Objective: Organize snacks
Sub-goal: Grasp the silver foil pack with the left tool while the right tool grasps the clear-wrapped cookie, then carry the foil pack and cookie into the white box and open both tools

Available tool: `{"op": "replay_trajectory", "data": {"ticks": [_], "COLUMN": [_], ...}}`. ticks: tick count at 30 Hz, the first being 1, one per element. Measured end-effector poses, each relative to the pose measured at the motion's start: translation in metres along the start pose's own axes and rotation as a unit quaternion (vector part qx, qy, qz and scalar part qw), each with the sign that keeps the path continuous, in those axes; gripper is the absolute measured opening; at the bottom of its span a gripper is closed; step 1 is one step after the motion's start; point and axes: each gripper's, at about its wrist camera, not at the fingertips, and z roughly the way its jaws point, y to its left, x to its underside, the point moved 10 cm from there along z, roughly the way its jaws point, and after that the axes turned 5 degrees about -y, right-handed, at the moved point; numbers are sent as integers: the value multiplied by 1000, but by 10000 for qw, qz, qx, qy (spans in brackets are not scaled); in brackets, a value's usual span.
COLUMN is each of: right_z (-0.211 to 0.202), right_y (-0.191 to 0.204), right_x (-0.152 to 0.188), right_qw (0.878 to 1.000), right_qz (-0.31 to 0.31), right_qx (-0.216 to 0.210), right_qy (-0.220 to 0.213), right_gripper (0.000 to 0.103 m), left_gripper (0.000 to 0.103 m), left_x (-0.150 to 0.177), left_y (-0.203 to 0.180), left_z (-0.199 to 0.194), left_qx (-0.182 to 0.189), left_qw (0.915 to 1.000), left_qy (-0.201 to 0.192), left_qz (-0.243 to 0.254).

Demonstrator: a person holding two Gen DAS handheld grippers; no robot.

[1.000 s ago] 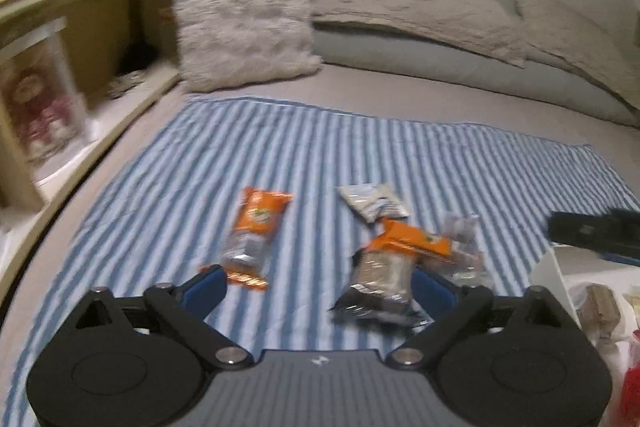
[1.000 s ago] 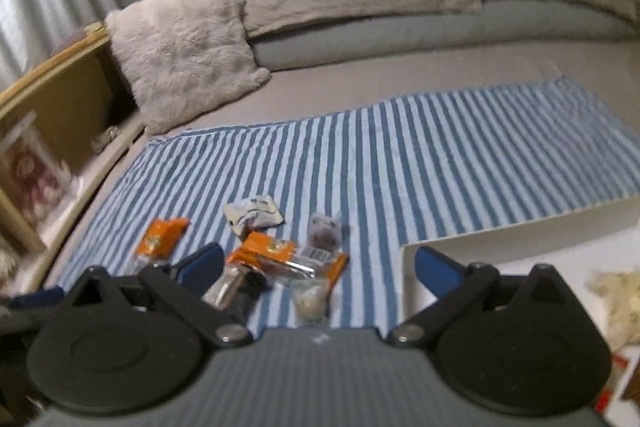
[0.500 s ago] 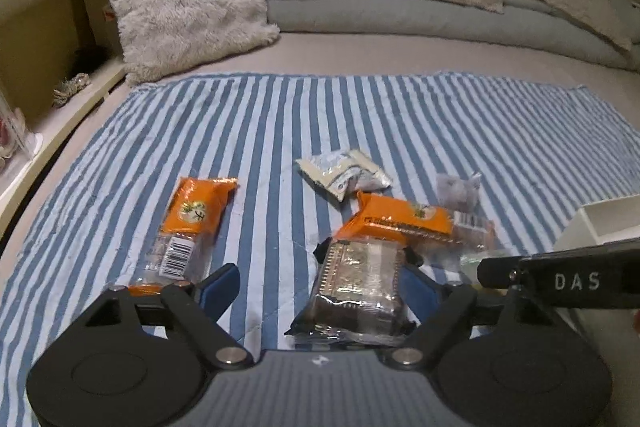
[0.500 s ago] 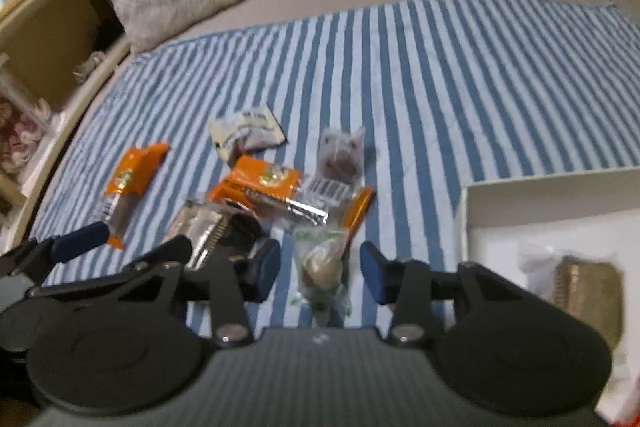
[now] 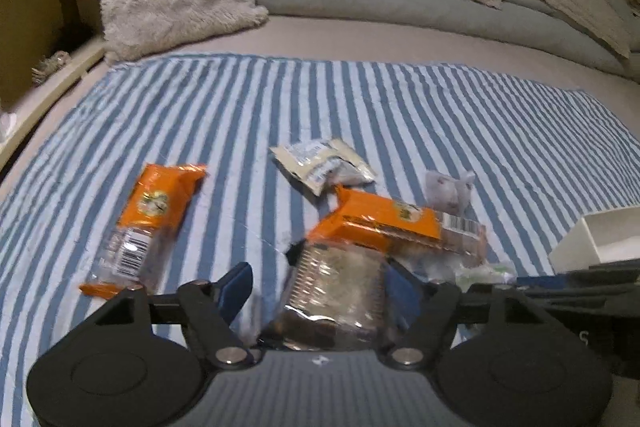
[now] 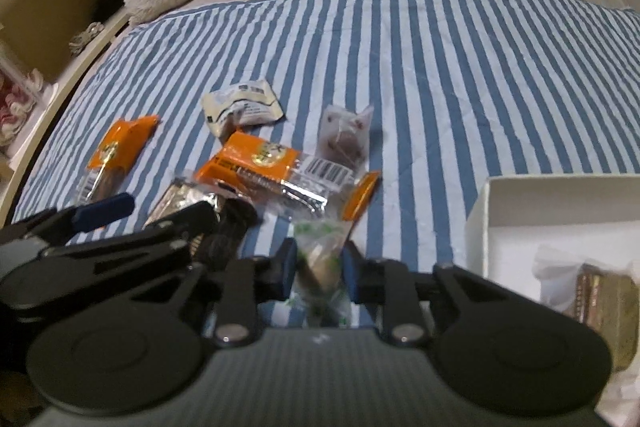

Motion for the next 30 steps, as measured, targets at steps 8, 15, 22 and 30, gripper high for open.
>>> {"op": "replay_trajectory", "data": {"ticks": [8, 15, 22, 30], "right_z": [-20, -35, -69, -125], "right_y": [-6, -7, 2, 7], "right_x": [2, -2, -12, -17], "right_qw": [9998, 9997, 9981, 9934], "right_qz": [-138, -161, -170, -296], "right_qx": [87, 35, -88, -186], "right_qy": [-71, -200, -579, -1089], "right_gripper": [29, 29, 28, 28], "left_gripper": [57, 55, 55, 55], "left_x": [3, -6, -26, -37], "left_y": [-7, 1, 10, -5], "left_z": [-4, -24, -68, -121], "left_qx": [33, -185, -197, -29], "left_qw": [9996, 9997, 9984, 9973], "left_qy": [262, 144, -259, -574], "left_qz": [-42, -119, -466, -460]}}
